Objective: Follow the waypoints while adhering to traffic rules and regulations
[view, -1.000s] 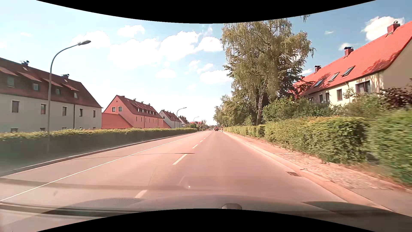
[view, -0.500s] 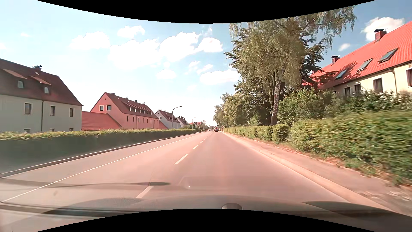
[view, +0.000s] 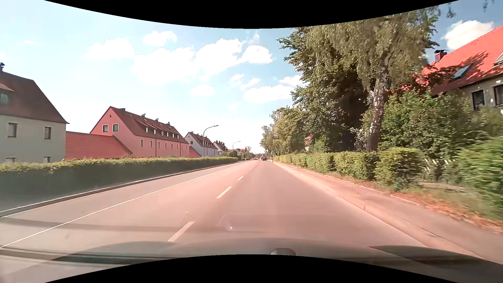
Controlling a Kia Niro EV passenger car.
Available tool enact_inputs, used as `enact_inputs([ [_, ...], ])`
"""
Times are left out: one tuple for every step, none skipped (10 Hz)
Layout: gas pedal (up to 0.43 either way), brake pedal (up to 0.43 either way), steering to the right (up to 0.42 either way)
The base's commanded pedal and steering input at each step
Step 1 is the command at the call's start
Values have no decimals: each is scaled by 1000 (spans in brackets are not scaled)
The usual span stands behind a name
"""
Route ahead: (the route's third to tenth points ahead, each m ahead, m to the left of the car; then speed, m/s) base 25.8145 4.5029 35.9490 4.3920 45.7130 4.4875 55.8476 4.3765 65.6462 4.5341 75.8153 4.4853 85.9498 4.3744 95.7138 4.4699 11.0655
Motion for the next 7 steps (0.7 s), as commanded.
enact_inputs([
  [98,0,-1],
  [98,0,-1],
  [98,0,-1],
  [98,0,-1],
  [98,0,-1],
  [87,0,-1],
  [87,0,-1],
])
